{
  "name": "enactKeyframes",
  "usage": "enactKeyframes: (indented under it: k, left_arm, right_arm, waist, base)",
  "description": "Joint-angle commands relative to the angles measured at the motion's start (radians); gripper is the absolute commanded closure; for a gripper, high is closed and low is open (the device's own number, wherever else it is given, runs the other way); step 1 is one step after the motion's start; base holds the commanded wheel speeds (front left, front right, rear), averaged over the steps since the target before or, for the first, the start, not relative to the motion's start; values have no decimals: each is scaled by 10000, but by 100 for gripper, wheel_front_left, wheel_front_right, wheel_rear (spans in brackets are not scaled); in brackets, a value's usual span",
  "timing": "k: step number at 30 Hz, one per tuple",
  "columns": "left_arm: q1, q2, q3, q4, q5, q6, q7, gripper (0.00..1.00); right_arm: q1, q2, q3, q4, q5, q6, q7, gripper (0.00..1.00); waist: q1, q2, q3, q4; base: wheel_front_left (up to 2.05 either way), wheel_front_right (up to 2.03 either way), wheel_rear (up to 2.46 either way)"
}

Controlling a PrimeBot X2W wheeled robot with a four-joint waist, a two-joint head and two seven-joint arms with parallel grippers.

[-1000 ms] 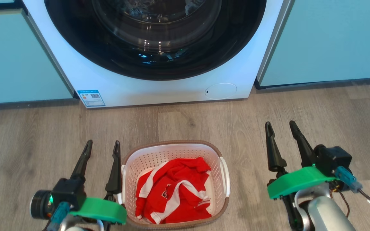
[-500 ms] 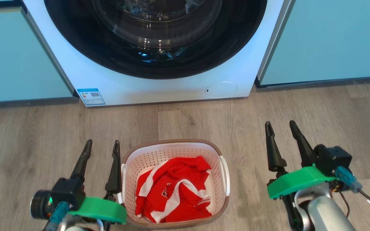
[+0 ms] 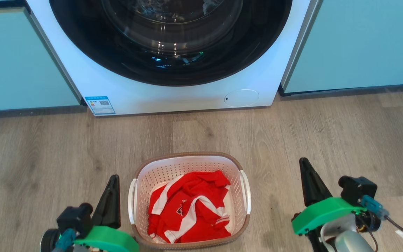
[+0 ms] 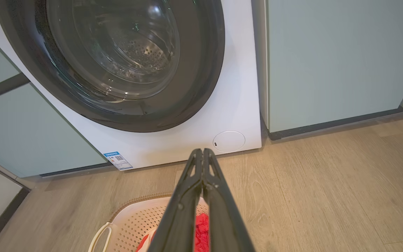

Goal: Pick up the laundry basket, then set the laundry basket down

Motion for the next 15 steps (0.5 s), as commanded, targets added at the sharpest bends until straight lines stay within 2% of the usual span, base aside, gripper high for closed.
enactKeyframes:
  k: [1, 15]
  left_arm:
    - [-350, 63, 157, -263, -355, -49, 65, 100]
    - [-635, 151, 341, 39, -2097, -202, 380, 100]
  right_arm:
    - [-328, -64, -116, -309, 317, 5, 46, 100]
    - [-396, -146, -369, -223, 1823, 13, 350, 100]
  waist:
    - [0, 0, -13, 6]
    - [0, 0, -103, 60]
  base:
    - [0, 0, 0]
    - [0, 0, 0]
